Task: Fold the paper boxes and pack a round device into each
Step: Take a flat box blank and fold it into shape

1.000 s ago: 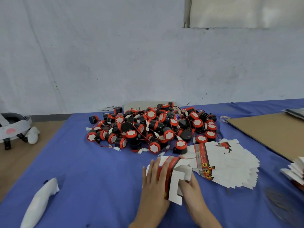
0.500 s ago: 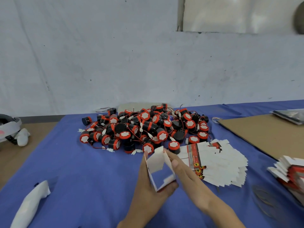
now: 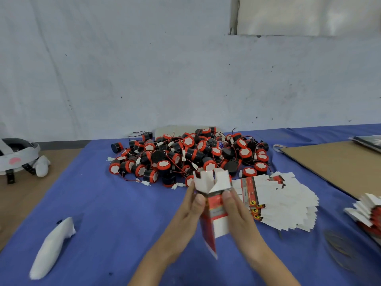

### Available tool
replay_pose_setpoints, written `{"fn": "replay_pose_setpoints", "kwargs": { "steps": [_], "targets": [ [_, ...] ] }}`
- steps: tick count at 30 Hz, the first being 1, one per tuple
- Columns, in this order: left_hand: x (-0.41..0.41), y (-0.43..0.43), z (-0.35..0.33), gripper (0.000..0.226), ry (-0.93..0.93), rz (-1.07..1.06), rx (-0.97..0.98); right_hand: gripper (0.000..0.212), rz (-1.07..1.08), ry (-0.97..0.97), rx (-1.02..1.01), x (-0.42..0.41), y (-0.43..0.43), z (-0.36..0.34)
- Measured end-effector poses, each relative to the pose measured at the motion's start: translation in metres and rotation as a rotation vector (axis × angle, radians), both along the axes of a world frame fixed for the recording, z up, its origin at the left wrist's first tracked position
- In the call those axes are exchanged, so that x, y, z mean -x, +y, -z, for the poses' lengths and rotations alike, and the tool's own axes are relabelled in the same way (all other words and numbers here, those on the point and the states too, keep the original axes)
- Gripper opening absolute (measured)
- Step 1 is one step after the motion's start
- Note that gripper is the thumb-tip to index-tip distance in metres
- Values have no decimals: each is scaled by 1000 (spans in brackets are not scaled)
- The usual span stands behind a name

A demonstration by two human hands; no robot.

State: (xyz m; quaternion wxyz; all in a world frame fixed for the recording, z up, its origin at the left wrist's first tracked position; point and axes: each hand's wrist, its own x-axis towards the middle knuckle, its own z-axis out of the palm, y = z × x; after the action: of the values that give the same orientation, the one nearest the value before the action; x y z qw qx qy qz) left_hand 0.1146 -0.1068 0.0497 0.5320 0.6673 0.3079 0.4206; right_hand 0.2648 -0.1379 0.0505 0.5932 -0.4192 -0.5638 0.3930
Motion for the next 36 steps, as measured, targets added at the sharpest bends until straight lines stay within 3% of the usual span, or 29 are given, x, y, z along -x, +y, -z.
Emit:
{"fn": "replay_pose_setpoints", "kwargs": {
  "steps": [4,7,12,16,18,20,23,26,28,33,36],
  "targets": [
    [4,1,-7,60,-55,-18,50,59,15,465,295,-10,1,-14],
    [6,-2,-14,62,-165,6,187,60,-107,588,474,-12,-6,-19],
    [5,-10,-11,54,-251,77,301,47,-221,481,426,-10,-17,-15],
    [9,-9,-2,57,-251,-71,282,31,-37,38,252,-9,-10,-16],
    [12,-10,-6,60,-178,-179,204,23,70,-76,185,-14,-1,-10],
    [11,-10,-7,53,-98,-321,104,23,174,-56,114,-15,2,-7],
    [3,-12,-7,26,-50,-459,-21,40,22,-100,57,2,-5,-4],
    [-6,-21,-7,38,-64,-312,-23,71,-12,-206,-8,22,-11,4],
    [-5,-25,-9,34,-100,-239,23,80,60,-249,-60,26,-11,3],
    [1,-24,-9,41,-109,-228,41,55,58,-156,-88,24,-13,7],
    [0,-25,-7,52,-114,-226,73,46,34,-200,-93,28,-15,7]
  ]
}}
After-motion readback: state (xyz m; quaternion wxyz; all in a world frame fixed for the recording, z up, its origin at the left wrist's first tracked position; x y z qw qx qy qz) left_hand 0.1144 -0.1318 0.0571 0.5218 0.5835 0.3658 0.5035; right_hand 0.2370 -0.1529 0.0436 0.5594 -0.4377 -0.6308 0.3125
